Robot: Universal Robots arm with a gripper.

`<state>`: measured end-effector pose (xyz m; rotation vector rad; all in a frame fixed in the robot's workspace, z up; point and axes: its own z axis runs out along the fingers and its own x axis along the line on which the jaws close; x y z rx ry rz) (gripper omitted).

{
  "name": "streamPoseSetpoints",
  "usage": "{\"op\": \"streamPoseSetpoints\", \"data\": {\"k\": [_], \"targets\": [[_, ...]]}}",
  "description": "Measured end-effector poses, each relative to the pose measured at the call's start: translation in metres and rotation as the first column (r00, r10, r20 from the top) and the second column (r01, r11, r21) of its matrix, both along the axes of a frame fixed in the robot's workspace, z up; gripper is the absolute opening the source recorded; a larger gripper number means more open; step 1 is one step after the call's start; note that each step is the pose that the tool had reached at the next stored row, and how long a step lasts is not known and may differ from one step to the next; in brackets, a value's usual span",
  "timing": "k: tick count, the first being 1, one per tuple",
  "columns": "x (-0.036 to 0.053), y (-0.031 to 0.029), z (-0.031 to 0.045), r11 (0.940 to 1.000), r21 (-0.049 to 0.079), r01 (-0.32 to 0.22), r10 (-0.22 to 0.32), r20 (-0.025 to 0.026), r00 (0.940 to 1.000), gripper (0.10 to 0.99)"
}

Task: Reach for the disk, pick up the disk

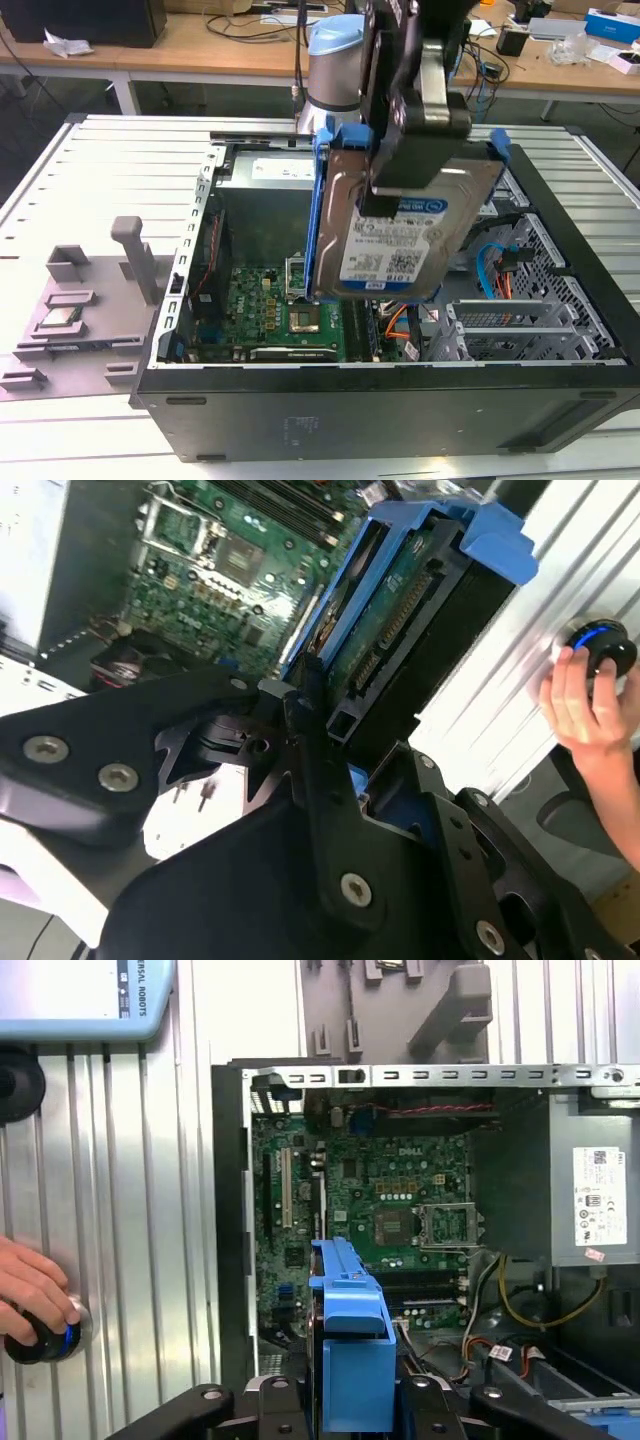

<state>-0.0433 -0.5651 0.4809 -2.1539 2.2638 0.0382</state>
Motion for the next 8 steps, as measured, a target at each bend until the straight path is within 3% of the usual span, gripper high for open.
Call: {"op": "streamPoseSetpoints", "data": {"k": [1,2,8], "targets": [[0.0000,-0.0061,-0.0001,1.0000,0.000,0.000,0.000,0.0000,1.0000,0.369],[0.0004,-0.0077,-0.0003,1.0000,0.000,0.000,0.000,0.0000,1.0000,0.369],[0.0224,-0.0084,-0.0003,1.0000,0.000,0.000,0.000,-0.0044,1.0000,0.369]]}}
